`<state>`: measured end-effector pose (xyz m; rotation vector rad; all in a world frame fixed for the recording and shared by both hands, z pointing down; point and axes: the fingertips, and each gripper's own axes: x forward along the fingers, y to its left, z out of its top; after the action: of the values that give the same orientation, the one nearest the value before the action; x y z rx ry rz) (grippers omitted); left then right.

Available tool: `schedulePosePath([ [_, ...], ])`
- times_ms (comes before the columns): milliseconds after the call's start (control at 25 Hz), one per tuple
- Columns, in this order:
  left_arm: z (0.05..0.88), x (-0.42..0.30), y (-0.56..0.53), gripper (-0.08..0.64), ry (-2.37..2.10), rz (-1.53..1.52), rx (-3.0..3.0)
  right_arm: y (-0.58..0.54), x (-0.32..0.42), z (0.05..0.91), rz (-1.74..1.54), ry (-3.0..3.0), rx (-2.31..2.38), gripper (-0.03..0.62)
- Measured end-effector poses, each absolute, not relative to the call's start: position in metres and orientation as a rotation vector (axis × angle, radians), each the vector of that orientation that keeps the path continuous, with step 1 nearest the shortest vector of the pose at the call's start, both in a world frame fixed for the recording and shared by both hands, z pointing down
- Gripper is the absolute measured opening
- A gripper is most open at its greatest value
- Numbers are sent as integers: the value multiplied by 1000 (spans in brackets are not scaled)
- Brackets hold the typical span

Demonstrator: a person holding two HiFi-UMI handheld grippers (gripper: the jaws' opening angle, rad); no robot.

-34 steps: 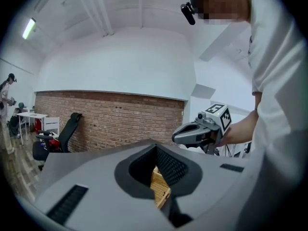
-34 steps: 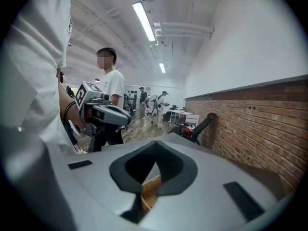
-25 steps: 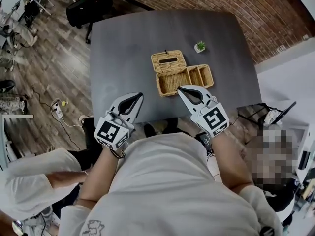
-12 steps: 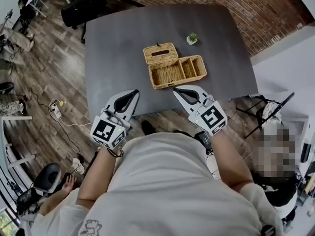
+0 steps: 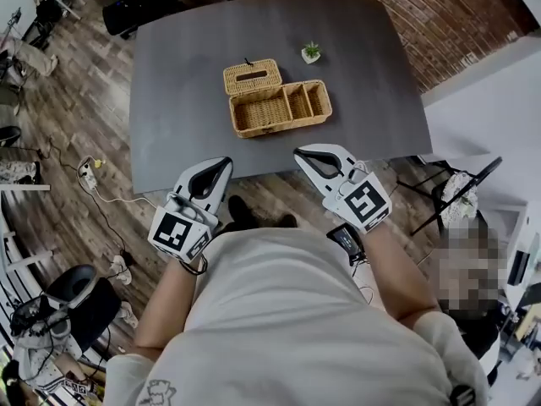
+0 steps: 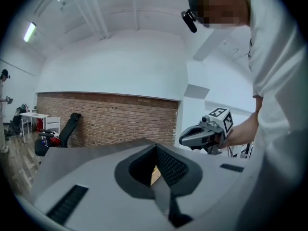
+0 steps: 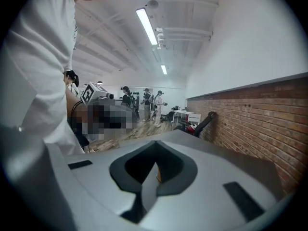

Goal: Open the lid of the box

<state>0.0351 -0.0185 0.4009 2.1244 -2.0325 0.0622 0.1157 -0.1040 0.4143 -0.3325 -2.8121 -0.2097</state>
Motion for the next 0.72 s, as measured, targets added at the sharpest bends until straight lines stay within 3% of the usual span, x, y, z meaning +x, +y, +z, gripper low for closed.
schedulePosePath([
  [720, 385, 129, -4, 11, -2138, 29, 2083, -76, 208, 397, -265, -2900, -361, 6],
])
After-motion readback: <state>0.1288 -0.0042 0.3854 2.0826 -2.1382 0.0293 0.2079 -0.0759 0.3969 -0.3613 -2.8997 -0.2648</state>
